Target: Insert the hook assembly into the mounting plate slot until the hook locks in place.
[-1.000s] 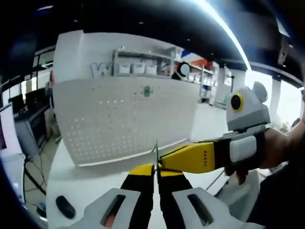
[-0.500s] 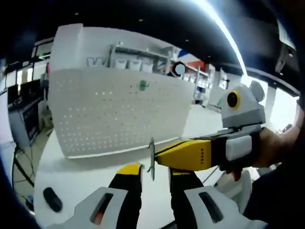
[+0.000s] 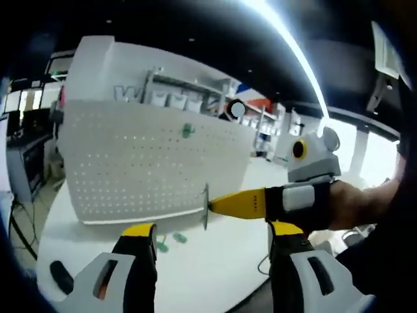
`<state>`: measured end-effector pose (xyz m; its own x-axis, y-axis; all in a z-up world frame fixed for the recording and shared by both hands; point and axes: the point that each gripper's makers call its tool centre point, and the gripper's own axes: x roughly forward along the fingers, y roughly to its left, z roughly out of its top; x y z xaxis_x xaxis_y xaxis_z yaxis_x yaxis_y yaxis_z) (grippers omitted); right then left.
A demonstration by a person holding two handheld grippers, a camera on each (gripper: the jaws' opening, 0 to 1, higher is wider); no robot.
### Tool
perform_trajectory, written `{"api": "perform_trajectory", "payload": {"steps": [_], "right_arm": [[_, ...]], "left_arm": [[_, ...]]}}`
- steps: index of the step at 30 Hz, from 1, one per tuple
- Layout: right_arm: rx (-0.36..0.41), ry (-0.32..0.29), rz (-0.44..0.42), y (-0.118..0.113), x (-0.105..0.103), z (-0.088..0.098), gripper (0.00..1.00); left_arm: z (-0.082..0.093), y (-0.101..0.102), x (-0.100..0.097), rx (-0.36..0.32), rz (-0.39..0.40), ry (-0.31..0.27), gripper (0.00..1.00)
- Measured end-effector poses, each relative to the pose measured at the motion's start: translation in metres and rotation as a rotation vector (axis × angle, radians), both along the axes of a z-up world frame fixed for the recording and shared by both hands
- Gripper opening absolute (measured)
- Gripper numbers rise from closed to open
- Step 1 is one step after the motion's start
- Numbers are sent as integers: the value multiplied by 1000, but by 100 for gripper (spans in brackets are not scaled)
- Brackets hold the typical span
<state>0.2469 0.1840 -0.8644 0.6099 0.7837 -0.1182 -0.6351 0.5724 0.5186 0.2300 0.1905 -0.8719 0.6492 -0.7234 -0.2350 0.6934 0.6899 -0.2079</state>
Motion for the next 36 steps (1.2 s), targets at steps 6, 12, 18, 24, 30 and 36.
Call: {"api": "perform_trajectory", "payload": {"steps": [6,12,18,24,30,36], "right_arm": [[-17,-12,-27,-6,3,-2,0],[-58,-68,-81,-13,10,-2,0],[-111,-68,-130,-19,20,-14,0],[-146,-92,-159,-25,23,-17,0],[-137,-75,-240,-43,38,-19,0],[-199,-142,-317,-64,67,-9,0]], "left_arm": [[4,-4,-6,-49,-33,28,78],[6,-4,-4,-48,-11,17,93],[0,-13,-4,-33,-18,25,100],[-6,-19,-4,-27,-35,61,100],[-9,-17,-3,-14,-41,73,100],[-6,-6,6,-31,-17,70,100]]}}
